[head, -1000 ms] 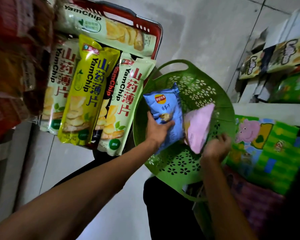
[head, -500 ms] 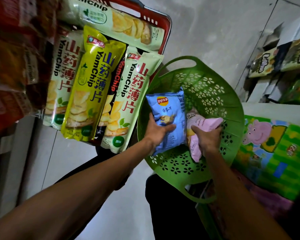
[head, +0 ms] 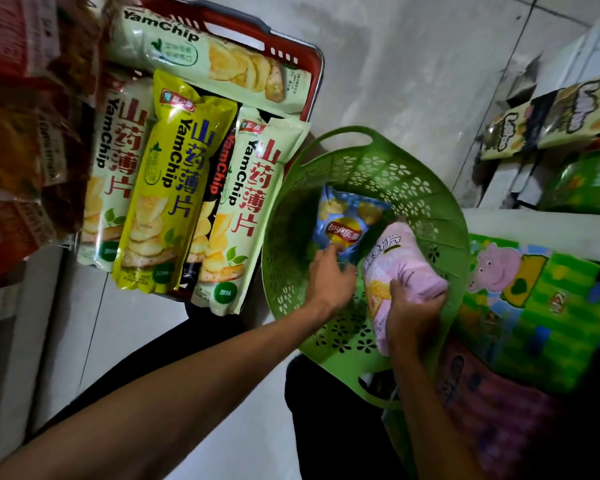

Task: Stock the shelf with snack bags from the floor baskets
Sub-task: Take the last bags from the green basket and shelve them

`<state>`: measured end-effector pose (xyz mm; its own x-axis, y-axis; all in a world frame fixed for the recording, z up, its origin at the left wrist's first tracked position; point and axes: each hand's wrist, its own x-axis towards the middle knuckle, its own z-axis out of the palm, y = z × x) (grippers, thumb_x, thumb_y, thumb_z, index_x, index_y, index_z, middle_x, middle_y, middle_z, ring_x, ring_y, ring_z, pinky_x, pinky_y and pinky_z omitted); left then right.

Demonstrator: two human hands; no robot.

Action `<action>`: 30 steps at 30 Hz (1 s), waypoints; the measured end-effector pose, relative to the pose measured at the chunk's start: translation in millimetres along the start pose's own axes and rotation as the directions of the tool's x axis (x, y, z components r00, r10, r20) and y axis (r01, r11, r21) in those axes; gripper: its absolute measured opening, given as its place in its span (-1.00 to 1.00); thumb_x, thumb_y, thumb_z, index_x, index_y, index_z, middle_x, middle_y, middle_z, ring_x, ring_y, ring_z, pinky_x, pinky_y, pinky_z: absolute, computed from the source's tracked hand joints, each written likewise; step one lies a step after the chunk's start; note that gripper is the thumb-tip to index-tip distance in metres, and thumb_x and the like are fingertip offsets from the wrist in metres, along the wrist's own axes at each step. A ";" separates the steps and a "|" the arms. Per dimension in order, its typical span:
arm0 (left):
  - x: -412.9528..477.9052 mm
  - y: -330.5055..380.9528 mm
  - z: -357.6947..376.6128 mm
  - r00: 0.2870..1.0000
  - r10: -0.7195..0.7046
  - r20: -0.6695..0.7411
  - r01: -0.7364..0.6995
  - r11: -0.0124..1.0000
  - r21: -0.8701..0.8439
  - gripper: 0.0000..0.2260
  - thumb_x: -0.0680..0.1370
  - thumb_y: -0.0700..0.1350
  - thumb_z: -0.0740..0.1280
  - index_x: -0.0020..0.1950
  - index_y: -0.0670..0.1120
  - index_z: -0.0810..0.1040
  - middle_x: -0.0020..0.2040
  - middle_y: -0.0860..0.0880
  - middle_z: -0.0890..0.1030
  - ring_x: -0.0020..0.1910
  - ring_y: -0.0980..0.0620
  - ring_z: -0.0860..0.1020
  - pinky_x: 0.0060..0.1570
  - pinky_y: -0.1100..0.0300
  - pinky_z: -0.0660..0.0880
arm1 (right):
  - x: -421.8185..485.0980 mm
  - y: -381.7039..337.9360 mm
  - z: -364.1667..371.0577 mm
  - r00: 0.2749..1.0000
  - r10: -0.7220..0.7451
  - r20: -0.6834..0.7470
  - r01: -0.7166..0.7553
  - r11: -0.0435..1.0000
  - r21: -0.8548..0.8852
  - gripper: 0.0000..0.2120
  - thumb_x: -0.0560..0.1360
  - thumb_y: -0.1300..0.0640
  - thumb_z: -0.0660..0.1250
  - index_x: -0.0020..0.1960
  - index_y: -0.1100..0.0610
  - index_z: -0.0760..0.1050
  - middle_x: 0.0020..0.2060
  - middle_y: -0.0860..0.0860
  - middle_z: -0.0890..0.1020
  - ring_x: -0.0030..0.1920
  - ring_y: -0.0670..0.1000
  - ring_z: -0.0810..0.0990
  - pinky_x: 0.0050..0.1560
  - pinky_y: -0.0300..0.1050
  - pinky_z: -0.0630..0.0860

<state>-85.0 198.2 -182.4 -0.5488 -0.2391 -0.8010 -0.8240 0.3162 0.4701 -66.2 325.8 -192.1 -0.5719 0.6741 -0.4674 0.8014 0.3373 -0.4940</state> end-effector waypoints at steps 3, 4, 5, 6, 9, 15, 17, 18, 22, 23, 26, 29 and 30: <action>38.1 -12.3 1.0 0.991 -0.126 -0.047 0.127 0.992 0.026 -0.61 0.60 -0.11 0.29 0.40 -0.21 0.39 0.35 -0.27 0.44 0.35 -0.22 0.43 0.31 0.07 0.32 | 2.7 5.4 1.5 1.000 0.013 -0.023 -0.013 1.000 0.012 -0.20 0.38 0.16 0.55 0.48 0.35 0.24 0.41 0.27 0.42 0.40 0.19 0.42 0.31 -0.24 0.24; 52.2 -16.8 4.4 0.988 -0.147 -0.034 0.149 0.988 0.050 -0.55 0.59 -0.07 0.31 0.42 -0.23 0.36 0.37 -0.28 0.43 0.37 -0.23 0.42 0.33 0.06 0.33 | 4.9 8.4 3.1 0.999 0.007 -0.033 -0.006 1.000 0.013 -0.21 0.38 0.16 0.55 0.47 0.34 0.24 0.40 0.27 0.43 0.39 0.19 0.43 0.33 -0.19 0.26; 67.0 -22.0 6.6 0.985 -0.172 -0.023 0.174 0.983 0.057 -0.50 0.58 -0.02 0.35 0.43 -0.25 0.35 0.38 -0.28 0.44 0.38 -0.23 0.42 0.34 0.04 0.35 | 4.8 10.2 5.8 0.999 0.004 -0.041 -0.003 1.000 0.021 -0.23 0.38 0.17 0.55 0.46 0.34 0.26 0.38 0.27 0.44 0.38 0.19 0.44 0.31 -0.19 0.27; 79.7 -26.2 10.5 0.984 -0.176 -0.008 0.176 0.983 0.055 -0.46 0.55 0.02 0.38 0.41 -0.25 0.37 0.37 -0.27 0.47 0.36 -0.23 0.45 0.33 0.01 0.40 | 6.2 13.8 8.9 0.999 -0.001 -0.051 0.003 0.999 0.036 -0.26 0.38 0.18 0.55 0.44 0.34 0.29 0.36 0.26 0.46 0.36 0.18 0.45 0.26 -0.23 0.27; 115.6 -40.5 18.3 0.978 -0.199 0.068 0.200 0.980 -0.010 -0.40 0.47 0.07 0.48 0.37 -0.24 0.43 0.26 -0.14 0.57 0.24 -0.11 0.55 0.22 0.04 0.49 | 6.5 23.6 15.7 0.997 0.012 -0.083 -0.006 0.997 0.074 -0.32 0.37 0.14 0.55 0.39 0.29 0.36 0.31 0.22 0.52 0.31 0.16 0.50 0.16 -0.31 0.24; 162.5 -58.2 48.4 0.951 -0.242 0.195 0.271 0.953 -0.138 -0.68 0.40 -0.10 0.57 0.04 -0.18 0.56 -0.16 -0.04 0.67 -0.18 0.03 0.65 -0.17 0.21 0.61 | 10.8 44.4 21.1 0.992 -0.024 -0.127 0.036 0.995 0.089 -0.26 0.35 0.11 0.58 0.42 0.30 0.36 0.34 0.22 0.51 0.34 0.14 0.50 0.24 -0.31 0.23; 159.2 -50.6 50.4 0.946 -0.203 0.251 0.250 0.953 -0.173 -0.85 0.46 -0.28 0.49 -0.02 -0.18 0.59 -0.20 -0.03 0.68 -0.18 0.06 0.62 -0.22 0.32 0.57 | 11.1 47.3 18.1 0.992 -0.015 -0.122 0.027 0.995 0.100 -0.26 0.35 0.10 0.58 0.42 0.28 0.36 0.32 0.20 0.52 0.32 0.13 0.51 0.23 -0.28 0.26; 158.0 -49.0 49.9 0.940 -0.189 0.286 0.252 0.946 -0.205 -0.83 0.46 -0.26 0.50 0.02 -0.19 0.61 -0.11 -0.07 0.69 -0.12 0.04 0.62 -0.17 0.31 0.56 | 10.8 46.4 16.7 0.994 -0.004 -0.112 0.018 0.992 0.121 -0.26 0.35 0.10 0.59 0.42 0.27 0.36 0.32 0.18 0.52 0.31 0.12 0.51 0.22 -0.27 0.28; 128.9 -41.6 41.5 0.947 -0.205 0.247 0.260 0.942 -0.212 -0.80 0.36 -0.11 0.60 -0.21 -0.12 0.61 -0.18 -0.09 0.71 -0.32 0.06 0.64 -0.21 0.17 0.63 | 8.7 42.5 8.6 0.994 0.012 -0.109 0.000 0.994 0.110 -0.25 0.34 0.08 0.59 0.40 0.29 0.36 0.31 0.20 0.52 0.32 0.15 0.51 0.23 -0.29 0.25; 118.5 -40.8 32.4 0.961 -0.194 0.198 0.235 0.948 -0.215 -0.66 0.24 0.01 0.66 -0.19 -0.14 0.64 -0.11 -0.11 0.72 -0.24 -0.01 0.67 -0.13 0.05 0.66 | 3.2 37.1 4.3 0.992 0.012 -0.122 0.000 0.995 0.101 -0.24 0.34 0.09 0.59 0.41 0.31 0.35 0.32 0.22 0.50 0.34 0.16 0.49 0.25 -0.31 0.21; 107.6 -58.0 20.4 0.994 -0.056 0.092 0.078 0.962 -0.261 -0.32 0.02 0.17 0.63 0.05 -0.09 0.64 -0.01 -0.08 0.72 -0.04 -0.06 0.70 0.03 -0.06 0.63 | -11.6 16.2 -16.4 0.990 0.081 -0.118 -0.061 0.985 0.160 -0.19 0.36 0.18 0.58 0.46 0.37 0.26 0.41 0.23 0.41 0.43 0.12 0.38 0.29 -0.40 0.12; 62.6 -39.0 -7.0 0.999 0.028 0.029 -0.018 0.949 -0.314 -0.29 0.08 0.12 0.65 0.18 0.01 0.54 0.07 -0.01 0.71 0.05 -0.02 0.68 0.14 -0.09 0.59 | -31.6 -6.7 -48.0 0.986 0.111 -0.126 -0.088 0.981 0.174 -0.17 0.34 0.15 0.59 0.46 0.38 0.28 0.41 0.24 0.42 0.43 0.10 0.39 0.32 -0.36 0.17; 52.8 -36.4 -15.8 0.998 0.054 0.027 -0.041 0.936 -0.350 -0.29 0.11 0.11 0.66 0.20 0.02 0.53 0.08 -0.01 0.70 0.06 -0.02 0.68 0.15 -0.10 0.58 | -40.4 -16.1 -61.0 0.985 0.121 -0.126 -0.097 0.979 0.182 -0.21 0.33 0.16 0.60 0.43 0.38 0.32 0.36 0.24 0.46 0.38 0.10 0.44 0.27 -0.37 0.21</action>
<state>-86.2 159.6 -236.0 -0.5883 -0.1970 -0.7843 -0.7980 -0.0157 0.6025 -45.2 333.2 -120.5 -0.4443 0.7874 -0.4273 0.8075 0.1454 -0.5717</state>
